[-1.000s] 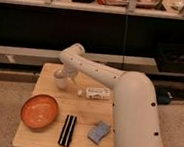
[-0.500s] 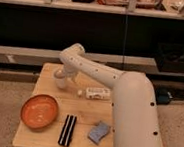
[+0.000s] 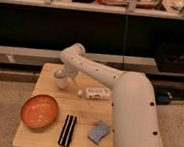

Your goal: Pick up the ceramic cup

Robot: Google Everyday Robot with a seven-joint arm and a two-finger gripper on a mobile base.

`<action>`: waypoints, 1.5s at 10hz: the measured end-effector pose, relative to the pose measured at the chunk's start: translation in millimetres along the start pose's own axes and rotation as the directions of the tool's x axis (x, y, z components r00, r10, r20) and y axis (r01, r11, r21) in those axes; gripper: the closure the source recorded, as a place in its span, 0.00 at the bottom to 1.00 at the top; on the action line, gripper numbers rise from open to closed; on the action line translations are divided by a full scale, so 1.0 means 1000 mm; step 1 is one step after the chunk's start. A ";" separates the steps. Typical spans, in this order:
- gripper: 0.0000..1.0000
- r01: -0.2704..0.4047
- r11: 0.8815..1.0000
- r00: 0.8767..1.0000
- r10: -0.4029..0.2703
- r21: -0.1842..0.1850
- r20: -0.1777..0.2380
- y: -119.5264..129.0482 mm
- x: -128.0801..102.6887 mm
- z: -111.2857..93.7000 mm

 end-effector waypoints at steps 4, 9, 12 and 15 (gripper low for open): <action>0.20 0.010 1.000 1.000 -0.010 0.002 0.008 0.000 0.000 0.000; 0.20 0.023 1.000 1.000 -0.023 0.004 0.018 0.000 0.000 0.000; 0.20 0.031 0.999 0.999 -0.031 0.007 0.022 0.000 0.001 -0.002; 0.20 0.038 0.999 0.999 -0.038 0.009 0.027 0.000 0.001 -0.002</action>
